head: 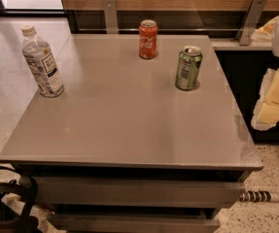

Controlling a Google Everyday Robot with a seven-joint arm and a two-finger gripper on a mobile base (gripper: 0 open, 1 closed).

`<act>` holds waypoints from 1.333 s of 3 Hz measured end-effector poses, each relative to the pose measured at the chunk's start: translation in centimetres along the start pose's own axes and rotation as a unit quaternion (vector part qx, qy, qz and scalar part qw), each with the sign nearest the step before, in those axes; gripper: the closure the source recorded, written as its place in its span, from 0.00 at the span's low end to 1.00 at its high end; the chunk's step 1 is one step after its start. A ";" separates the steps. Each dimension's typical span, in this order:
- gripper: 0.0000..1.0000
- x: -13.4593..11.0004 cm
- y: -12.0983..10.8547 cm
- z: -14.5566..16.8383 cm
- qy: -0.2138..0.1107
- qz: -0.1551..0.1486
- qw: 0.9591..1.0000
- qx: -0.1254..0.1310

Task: Move green can near blue plastic bottle

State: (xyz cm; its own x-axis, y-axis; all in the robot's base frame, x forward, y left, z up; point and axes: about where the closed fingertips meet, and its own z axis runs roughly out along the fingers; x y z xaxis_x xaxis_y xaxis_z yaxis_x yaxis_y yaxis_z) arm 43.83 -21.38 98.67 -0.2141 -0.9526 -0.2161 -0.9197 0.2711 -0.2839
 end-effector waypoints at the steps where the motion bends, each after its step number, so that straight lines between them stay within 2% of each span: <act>1: 0.00 0.0 0.0 0.0 0.000 0.000 1.000 0.000; 2: 0.00 0.4 -1.4 0.3 -0.026 0.019 0.999 0.018; 3: 0.00 1.8 -4.0 1.6 -0.093 0.075 0.991 0.053; 4: 0.00 2.9 -6.4 3.2 -0.164 0.121 0.975 0.084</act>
Offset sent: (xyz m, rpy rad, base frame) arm 0.0527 -0.0318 -0.0026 0.2064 -0.1489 -0.1113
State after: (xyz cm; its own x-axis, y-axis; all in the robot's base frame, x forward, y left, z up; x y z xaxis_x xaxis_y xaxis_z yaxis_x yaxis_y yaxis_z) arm 50.16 -25.43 96.89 -0.2766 -0.7695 -0.5757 -0.7822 0.5283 -0.3303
